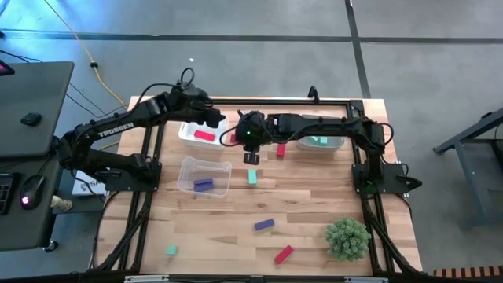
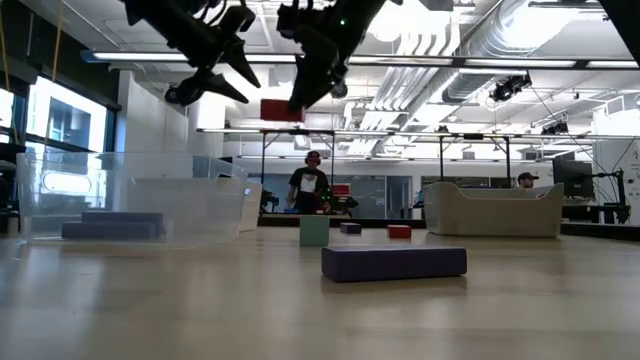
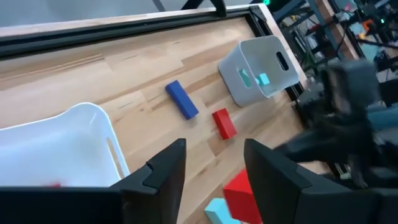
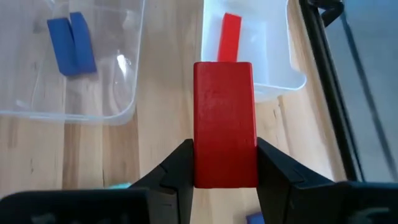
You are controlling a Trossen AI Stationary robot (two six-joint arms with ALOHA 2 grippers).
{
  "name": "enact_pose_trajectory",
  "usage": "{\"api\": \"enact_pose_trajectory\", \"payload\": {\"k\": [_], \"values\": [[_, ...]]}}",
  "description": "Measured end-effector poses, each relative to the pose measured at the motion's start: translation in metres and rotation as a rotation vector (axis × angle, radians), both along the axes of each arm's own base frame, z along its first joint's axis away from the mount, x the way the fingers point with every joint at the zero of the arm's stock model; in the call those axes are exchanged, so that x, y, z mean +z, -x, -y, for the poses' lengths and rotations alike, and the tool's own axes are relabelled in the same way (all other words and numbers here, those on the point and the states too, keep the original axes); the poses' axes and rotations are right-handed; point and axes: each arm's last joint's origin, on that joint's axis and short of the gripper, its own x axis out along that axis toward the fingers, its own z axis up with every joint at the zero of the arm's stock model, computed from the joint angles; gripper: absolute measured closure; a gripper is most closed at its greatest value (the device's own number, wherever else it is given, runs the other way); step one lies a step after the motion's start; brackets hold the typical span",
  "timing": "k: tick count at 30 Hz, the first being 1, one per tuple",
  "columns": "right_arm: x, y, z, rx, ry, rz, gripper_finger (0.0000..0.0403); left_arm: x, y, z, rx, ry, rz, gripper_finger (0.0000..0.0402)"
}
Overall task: Sort & place blocks by color
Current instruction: Put the red block into the white bin
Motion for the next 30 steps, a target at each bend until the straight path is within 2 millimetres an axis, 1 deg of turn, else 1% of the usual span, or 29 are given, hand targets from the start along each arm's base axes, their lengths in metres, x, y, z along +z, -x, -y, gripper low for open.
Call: {"api": "enact_pose_trajectory", "payload": {"k": [5,8,11,15,19,25,30], "values": [[0.014,0.000,-0.005,0.005,0.072,0.001,0.0295,-0.001,0.005,-0.005,0.065,0.056,0.021,0.0219],[0.020,0.001,-0.005,0.013,0.093,-0.009,0.0295,-0.001,0.007,-0.006,0.040,0.145,0.061,0.0209],[0.028,0.000,-0.005,0.020,0.106,0.011,0.0295,-0.001,0.007,-0.005,-0.025,0.215,0.105,0.0209],[0.037,0.000,-0.004,0.034,0.121,0.027,0.0295,0.000,0.006,-0.003,-0.061,0.273,0.136,0.0211],[0.044,0.000,-0.005,0.058,0.120,0.036,0.0295,0.001,0.004,-0.001,-0.134,0.319,0.176,0.0210],[0.051,0.000,-0.005,0.082,0.126,0.059,0.0295,0.006,0.002,0.000,-0.227,0.335,0.240,0.0209],[0.052,-0.001,-0.006,0.102,0.097,0.069,0.0295,0.006,0.001,0.000,-0.232,0.332,0.245,0.0209]]}}
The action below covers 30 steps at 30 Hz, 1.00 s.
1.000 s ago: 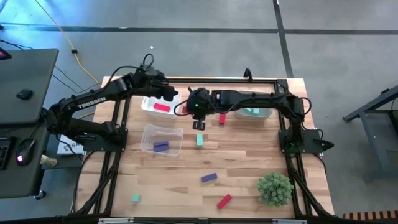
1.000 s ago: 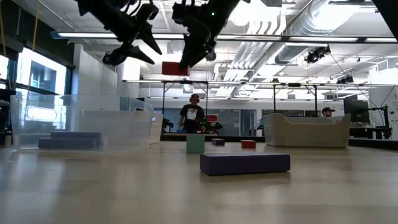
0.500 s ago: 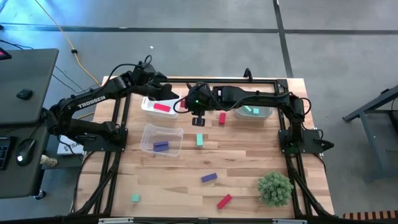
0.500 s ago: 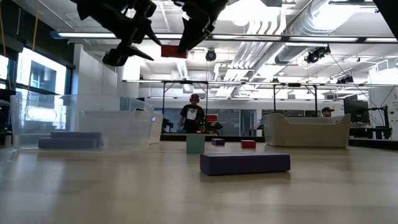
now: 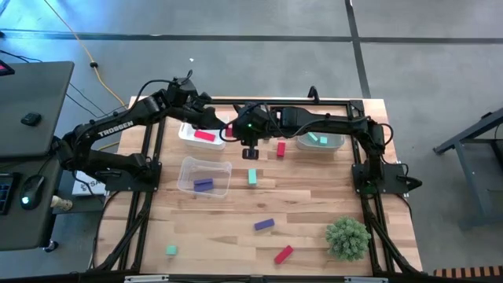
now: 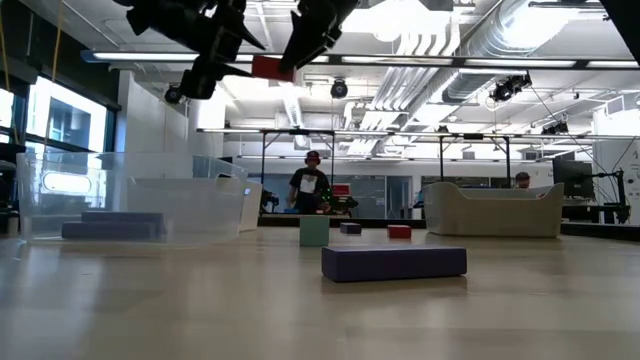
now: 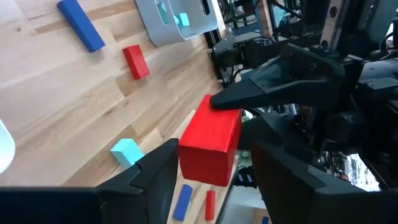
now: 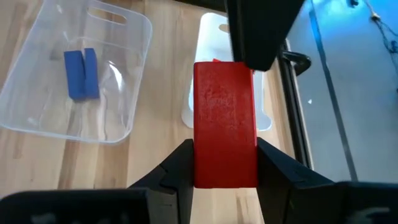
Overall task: Sort & place blocks by color
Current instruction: Put the red block into the white bin
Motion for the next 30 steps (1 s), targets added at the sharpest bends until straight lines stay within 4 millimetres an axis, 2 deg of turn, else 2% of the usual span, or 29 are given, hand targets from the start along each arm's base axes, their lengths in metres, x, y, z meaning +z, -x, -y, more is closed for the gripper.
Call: {"api": "enact_pose_trajectory", "payload": {"k": [8,25,30], "values": [[0.000,-0.001,-0.009,0.003,-0.011,0.002,0.0295,0.000,0.000,0.000,-0.001,-0.008,-0.001,0.0209],[0.009,-0.009,-0.005,-0.025,0.021,0.130,0.0295,0.000,0.000,0.002,-0.049,0.016,0.018,0.0209],[0.009,-0.009,-0.003,-0.032,0.024,0.137,0.0295,0.001,0.000,0.002,-0.048,0.014,0.020,0.0227]]}}
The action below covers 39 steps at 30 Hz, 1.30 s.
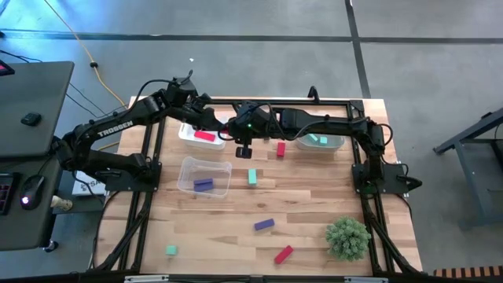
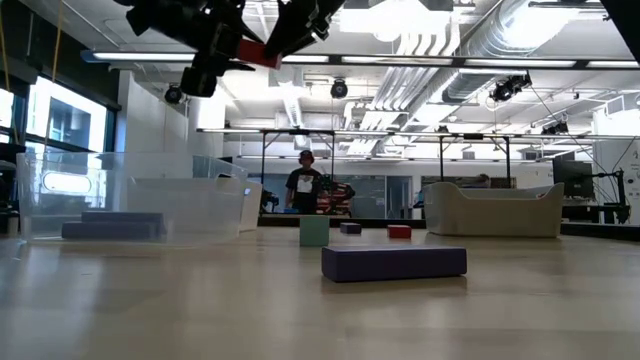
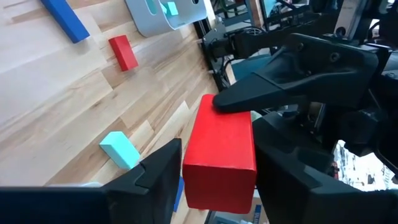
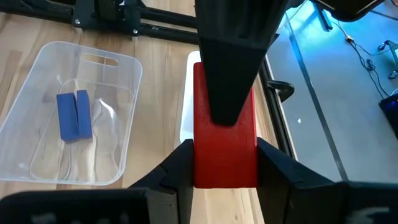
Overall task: Sort & place blocks by color
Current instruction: Put the red block into the white bin
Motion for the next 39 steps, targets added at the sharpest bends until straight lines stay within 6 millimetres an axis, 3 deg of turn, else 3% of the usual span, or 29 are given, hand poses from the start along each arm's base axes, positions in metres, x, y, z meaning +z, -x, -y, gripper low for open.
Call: {"api": "enact_pose_trajectory", "payload": {"k": [7,14,26,39], "values": [[0.000,0.000,0.003,-0.010,0.003,0.001,0.0295,0.002,0.000,-0.001,-0.001,-0.017,0.013,0.0274],[0.000,0.000,0.004,-0.015,0.012,-0.001,0.0295,0.001,0.000,-0.001,-0.010,-0.058,0.011,0.0286],[-0.001,0.004,0.006,-0.118,0.084,-0.037,0.0202,-0.002,0.001,-0.004,0.032,-0.194,-0.052,0.0287],[-0.007,0.013,0.022,-0.255,0.104,-0.119,0.0195,-0.022,0.019,-0.005,0.212,-0.379,-0.485,0.0288]]}}
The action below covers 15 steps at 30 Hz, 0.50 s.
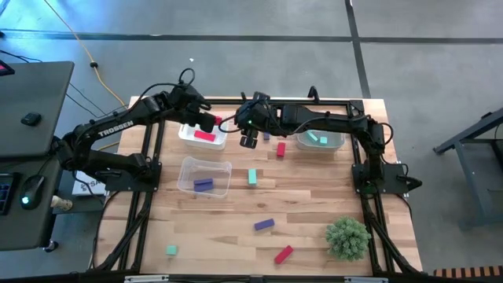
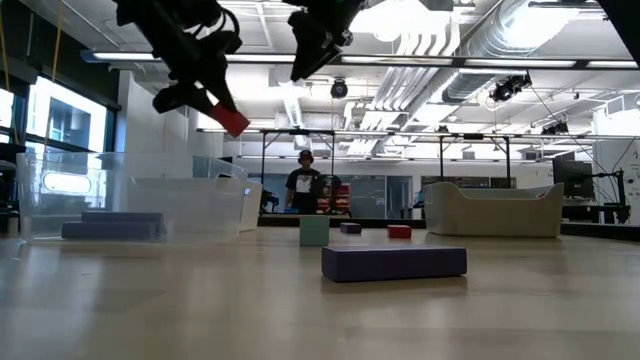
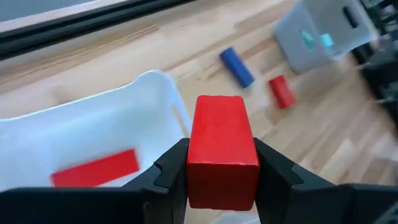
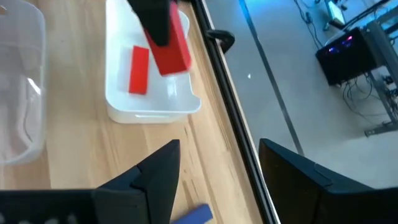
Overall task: Sort & place blocks by color
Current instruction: Put the red block into the white bin
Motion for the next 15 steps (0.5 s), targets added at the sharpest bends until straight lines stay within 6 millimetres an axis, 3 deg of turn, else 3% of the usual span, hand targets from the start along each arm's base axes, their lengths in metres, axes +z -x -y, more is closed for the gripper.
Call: {"api": "enact_pose_trajectory", "payload": {"k": [8,15], "values": [[-0.002,0.005,0.019,-0.015,-0.017,-0.027,0.0194,-0.010,0.006,-0.003,0.085,0.002,-0.147,0.0288],[-0.003,0.009,0.040,0.049,-0.064,-0.048,0.0194,-0.029,-0.002,-0.012,0.119,0.049,-0.240,0.0288]]}}
